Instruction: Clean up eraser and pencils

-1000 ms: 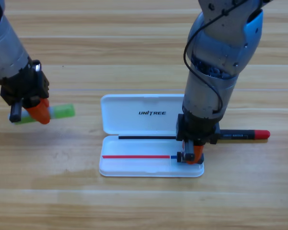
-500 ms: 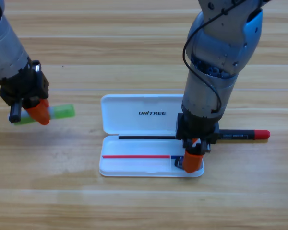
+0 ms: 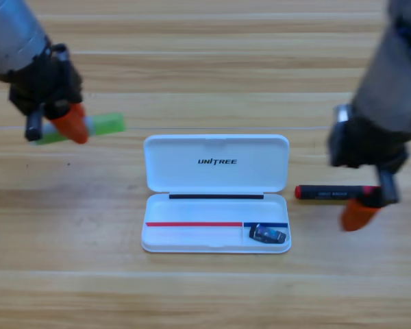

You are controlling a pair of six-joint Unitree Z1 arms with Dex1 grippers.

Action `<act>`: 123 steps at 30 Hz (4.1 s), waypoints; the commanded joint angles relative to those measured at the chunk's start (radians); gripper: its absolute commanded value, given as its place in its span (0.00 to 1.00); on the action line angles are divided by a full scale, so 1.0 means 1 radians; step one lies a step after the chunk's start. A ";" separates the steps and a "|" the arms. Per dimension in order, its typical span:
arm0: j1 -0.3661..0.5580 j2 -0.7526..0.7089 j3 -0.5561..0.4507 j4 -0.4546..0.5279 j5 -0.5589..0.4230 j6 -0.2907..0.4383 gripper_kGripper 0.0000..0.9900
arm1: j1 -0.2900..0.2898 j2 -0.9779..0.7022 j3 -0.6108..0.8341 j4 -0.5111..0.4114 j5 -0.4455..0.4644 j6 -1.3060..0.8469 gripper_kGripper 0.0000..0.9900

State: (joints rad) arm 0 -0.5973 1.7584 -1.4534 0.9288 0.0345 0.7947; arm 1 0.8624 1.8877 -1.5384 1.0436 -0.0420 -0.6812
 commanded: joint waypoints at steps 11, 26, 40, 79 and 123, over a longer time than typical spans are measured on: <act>-0.294 0.254 -0.107 0.010 -0.001 -0.101 0.00 | -0.218 0.298 -0.040 -0.108 -0.013 -0.166 0.99; -0.294 0.421 -0.223 0.038 -0.084 -0.098 0.00 | -0.235 0.415 -0.118 -0.135 -0.056 -0.241 0.88; -0.288 0.455 -0.208 0.038 -0.108 -0.100 0.00 | -0.241 0.424 -0.086 -0.056 -0.053 -0.350 0.00; -0.251 0.474 -0.196 0.047 -0.128 -0.132 1.00 | -0.186 0.073 -0.035 0.058 0.007 -0.224 0.00; 0.110 -0.188 -0.174 0.301 -0.265 0.040 1.00 | 0.139 0.551 -0.572 0.124 -0.056 -0.012 0.00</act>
State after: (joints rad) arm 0 -0.5111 1.5561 -1.6486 1.2372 -0.2100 0.8243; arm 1 0.9825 2.3857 -2.1141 1.1579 -0.0906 -0.7203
